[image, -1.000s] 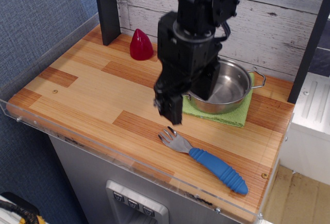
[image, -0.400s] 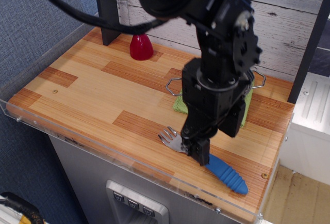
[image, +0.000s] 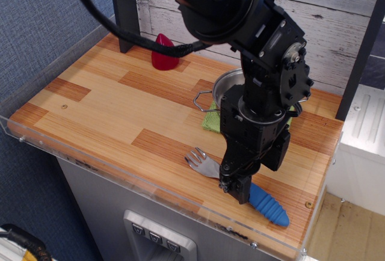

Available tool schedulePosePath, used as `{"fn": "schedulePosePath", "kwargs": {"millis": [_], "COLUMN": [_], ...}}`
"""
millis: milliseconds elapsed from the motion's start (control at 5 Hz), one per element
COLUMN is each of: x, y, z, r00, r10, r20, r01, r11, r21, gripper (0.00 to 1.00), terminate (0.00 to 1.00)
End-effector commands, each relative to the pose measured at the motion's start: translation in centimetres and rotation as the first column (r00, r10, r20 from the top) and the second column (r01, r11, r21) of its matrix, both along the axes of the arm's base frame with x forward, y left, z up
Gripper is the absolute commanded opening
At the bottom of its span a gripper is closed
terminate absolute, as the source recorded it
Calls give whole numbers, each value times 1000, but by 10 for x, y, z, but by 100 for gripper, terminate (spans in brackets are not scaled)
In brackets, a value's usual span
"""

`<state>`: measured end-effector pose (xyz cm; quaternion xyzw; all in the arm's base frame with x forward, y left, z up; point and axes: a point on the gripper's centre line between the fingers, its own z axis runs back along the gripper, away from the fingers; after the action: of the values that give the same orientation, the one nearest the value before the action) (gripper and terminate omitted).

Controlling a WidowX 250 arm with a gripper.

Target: Move the fork to the bottom-left corner of the table.

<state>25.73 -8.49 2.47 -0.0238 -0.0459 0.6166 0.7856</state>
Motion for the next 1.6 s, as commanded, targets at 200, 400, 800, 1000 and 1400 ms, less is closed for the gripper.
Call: {"fn": "schedulePosePath", "kwargs": {"millis": [200, 400, 800, 1000, 1400], "x": [-2, -4, -4, -2, 1], "y": [-2, -2, 5, 12, 64], "z": [-11, -8, 10, 27, 49], "r00": [999, 999, 999, 999, 987], "r10": [32, 27, 22, 37, 159], "r20": [-8, -20, -32, 9, 39], "r01": [-32, -27, -21, -37, -162], "r11": [999, 999, 999, 998, 983], "r21": [23, 22, 39, 50, 90], "gripper": [100, 0, 0, 0, 0], "terminate": [0, 0, 0, 0, 0]}}
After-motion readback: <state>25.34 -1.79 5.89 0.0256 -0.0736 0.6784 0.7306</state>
